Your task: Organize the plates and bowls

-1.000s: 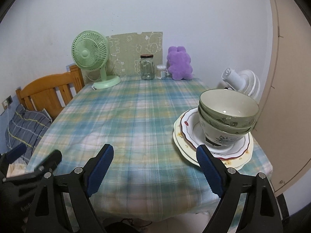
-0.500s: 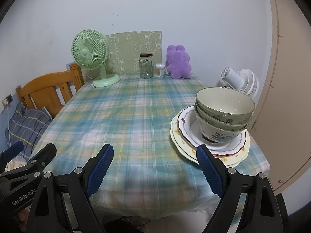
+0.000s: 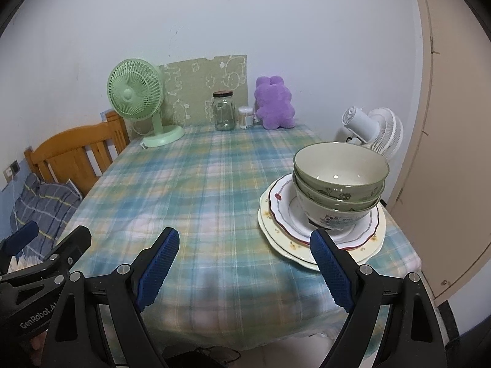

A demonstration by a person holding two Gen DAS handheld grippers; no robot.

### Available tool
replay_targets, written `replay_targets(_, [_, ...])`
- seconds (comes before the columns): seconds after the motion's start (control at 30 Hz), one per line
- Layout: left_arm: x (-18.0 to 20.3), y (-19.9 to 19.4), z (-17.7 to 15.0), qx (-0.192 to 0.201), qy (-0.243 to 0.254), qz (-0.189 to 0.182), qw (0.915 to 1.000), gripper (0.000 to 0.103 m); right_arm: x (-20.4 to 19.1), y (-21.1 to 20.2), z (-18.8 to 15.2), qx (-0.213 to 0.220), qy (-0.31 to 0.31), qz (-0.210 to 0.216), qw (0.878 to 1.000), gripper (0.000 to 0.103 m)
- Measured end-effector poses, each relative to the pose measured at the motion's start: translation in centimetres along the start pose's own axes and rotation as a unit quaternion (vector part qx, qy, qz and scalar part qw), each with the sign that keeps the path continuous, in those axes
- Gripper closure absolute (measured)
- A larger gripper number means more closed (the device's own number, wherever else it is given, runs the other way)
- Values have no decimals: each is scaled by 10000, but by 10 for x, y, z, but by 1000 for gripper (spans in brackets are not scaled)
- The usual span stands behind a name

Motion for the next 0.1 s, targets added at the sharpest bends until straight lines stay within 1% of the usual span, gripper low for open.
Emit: replay_targets(0.1, [0,2,2,-16,-12,-3,10000,0,0,2,3,-3,11,9,10000,14])
Point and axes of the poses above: each gripper's, at about its wrist camera, not at the fingertips, and y roughly the way its jaws point, x to its right, z to its top, the point moved 5 cm from there along y, roughly the way its jaws point, and after that the axes turned 8 degrees about x, right-handed, at the moved point
